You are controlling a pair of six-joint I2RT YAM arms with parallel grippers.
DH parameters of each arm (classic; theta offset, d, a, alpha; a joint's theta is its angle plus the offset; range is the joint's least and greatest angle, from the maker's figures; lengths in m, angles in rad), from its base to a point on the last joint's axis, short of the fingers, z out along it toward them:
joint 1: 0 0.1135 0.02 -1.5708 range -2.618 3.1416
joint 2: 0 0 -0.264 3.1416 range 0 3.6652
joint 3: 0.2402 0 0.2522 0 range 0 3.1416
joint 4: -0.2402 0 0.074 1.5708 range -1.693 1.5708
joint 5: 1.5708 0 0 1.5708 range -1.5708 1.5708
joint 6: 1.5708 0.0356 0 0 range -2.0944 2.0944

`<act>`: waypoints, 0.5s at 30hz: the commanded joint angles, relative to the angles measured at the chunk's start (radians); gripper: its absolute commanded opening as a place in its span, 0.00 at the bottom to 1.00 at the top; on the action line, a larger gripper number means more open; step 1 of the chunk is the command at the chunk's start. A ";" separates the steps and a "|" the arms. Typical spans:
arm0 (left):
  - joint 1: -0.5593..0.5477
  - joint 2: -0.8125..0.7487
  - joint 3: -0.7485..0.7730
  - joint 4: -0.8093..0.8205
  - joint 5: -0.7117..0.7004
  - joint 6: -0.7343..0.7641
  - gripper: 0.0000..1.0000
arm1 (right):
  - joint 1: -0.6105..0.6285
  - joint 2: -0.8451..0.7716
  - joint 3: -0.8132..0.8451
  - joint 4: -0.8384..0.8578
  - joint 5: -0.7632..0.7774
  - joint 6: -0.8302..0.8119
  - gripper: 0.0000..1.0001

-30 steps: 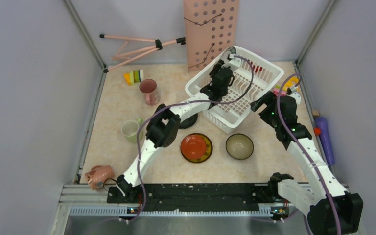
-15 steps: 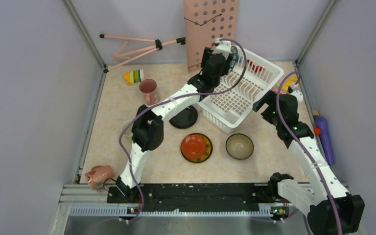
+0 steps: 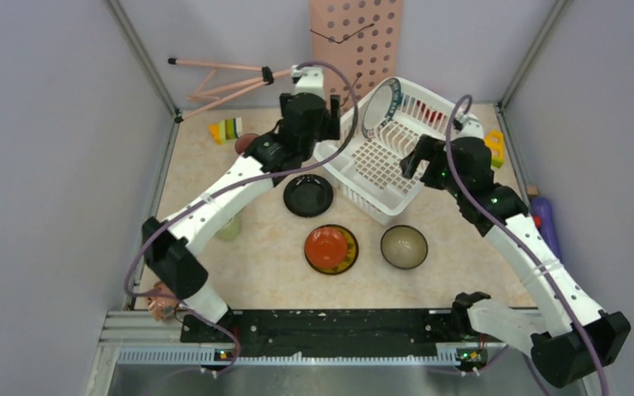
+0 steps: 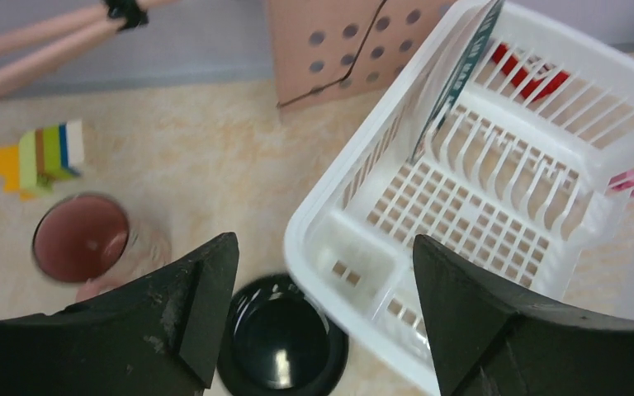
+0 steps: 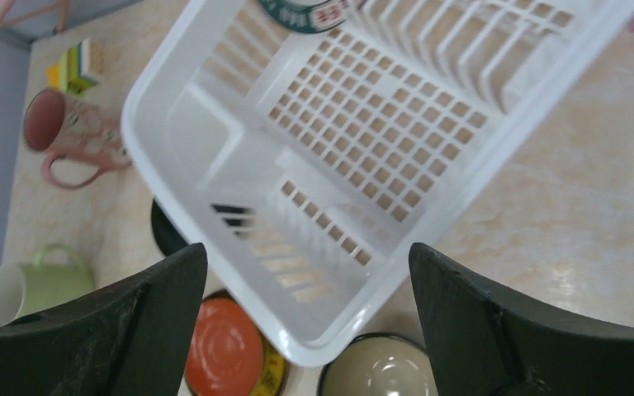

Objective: Load the mixed dishes into the dish rack

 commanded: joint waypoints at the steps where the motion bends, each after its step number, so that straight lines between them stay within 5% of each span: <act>1: 0.062 -0.233 -0.162 -0.239 -0.007 -0.202 0.83 | 0.133 0.000 0.063 0.047 -0.131 -0.115 0.90; 9: 0.275 -0.668 -0.489 -0.482 0.049 -0.406 0.89 | 0.429 0.157 0.145 0.108 -0.363 -0.278 0.89; 15: 0.414 -0.825 -0.448 -0.710 0.026 -0.425 0.90 | 0.606 0.326 0.153 0.275 -0.454 -0.331 0.89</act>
